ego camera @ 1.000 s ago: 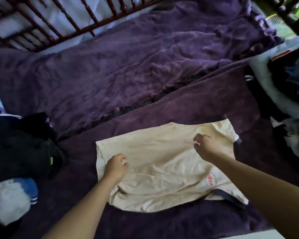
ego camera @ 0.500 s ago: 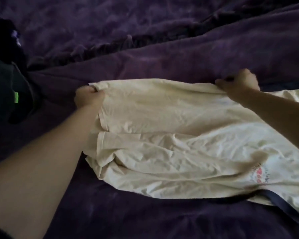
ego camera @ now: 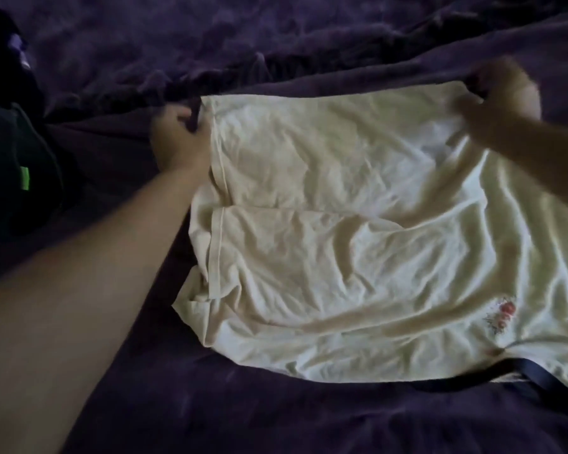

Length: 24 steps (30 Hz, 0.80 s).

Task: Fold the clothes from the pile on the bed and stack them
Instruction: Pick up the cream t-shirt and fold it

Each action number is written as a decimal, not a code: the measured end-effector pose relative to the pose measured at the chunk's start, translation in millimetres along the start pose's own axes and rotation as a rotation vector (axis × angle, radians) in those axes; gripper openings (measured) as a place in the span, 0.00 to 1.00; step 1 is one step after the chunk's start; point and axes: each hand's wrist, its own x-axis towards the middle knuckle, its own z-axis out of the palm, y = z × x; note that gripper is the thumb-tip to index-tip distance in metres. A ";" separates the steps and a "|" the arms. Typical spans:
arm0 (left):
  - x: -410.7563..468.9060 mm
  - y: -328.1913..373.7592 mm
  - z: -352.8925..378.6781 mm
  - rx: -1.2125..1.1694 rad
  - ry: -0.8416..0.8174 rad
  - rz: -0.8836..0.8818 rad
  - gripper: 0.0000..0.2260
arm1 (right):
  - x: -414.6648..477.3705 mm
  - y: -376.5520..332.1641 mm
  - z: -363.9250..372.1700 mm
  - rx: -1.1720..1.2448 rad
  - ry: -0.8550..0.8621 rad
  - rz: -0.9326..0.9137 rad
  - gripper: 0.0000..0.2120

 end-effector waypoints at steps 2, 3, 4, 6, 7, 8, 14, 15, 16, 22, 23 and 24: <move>-48.8 -21.8 -19.7 -0.002 -0.003 0.052 0.09 | -47.9 -10.3 2.1 0.031 0.041 -0.138 0.22; -77.5 -33.1 -29.8 -0.018 -0.016 0.062 0.08 | -77.2 -15.2 4.4 0.060 0.045 -0.217 0.21; -107.5 -45.1 -39.5 -0.020 -0.046 0.059 0.08 | -107.2 -18.1 7.0 0.109 0.033 -0.282 0.18; -165.4 -67.3 -56.5 0.020 -0.157 0.004 0.10 | -168.6 -19.9 11.4 0.209 -0.020 -0.365 0.09; -191.9 -77.3 -64.2 0.054 -0.214 -0.037 0.12 | -198.0 -18.0 13.0 0.238 -0.068 -0.399 0.06; -214.9 -87.5 -70.6 0.086 -0.258 -0.071 0.14 | -225.8 -14.8 14.8 0.237 -0.122 -0.436 0.05; -275.4 -119.0 -88.9 0.253 -0.305 -0.081 0.07 | -334.3 40.2 26.0 -0.132 -0.498 -0.673 0.21; -277.6 -118.1 -92.6 0.257 -0.306 -0.070 0.07 | -338.4 47.4 25.5 -0.170 -0.482 -0.687 0.20; -278.9 -116.5 -97.4 0.231 -0.309 -0.065 0.07 | -339.8 52.0 24.6 -0.165 -0.432 -0.683 0.15; -280.2 -105.5 -141.6 -0.050 -0.321 -0.154 0.09 | -330.1 41.0 11.0 0.035 -0.151 -0.445 0.07; -280.8 -107.2 -149.6 -0.078 -0.369 -0.186 0.11 | -330.8 39.0 5.4 0.067 -0.112 -0.418 0.08; -282.4 -111.3 -156.8 -0.082 -0.427 -0.208 0.13 | -333.2 37.6 -0.5 0.093 -0.085 -0.406 0.09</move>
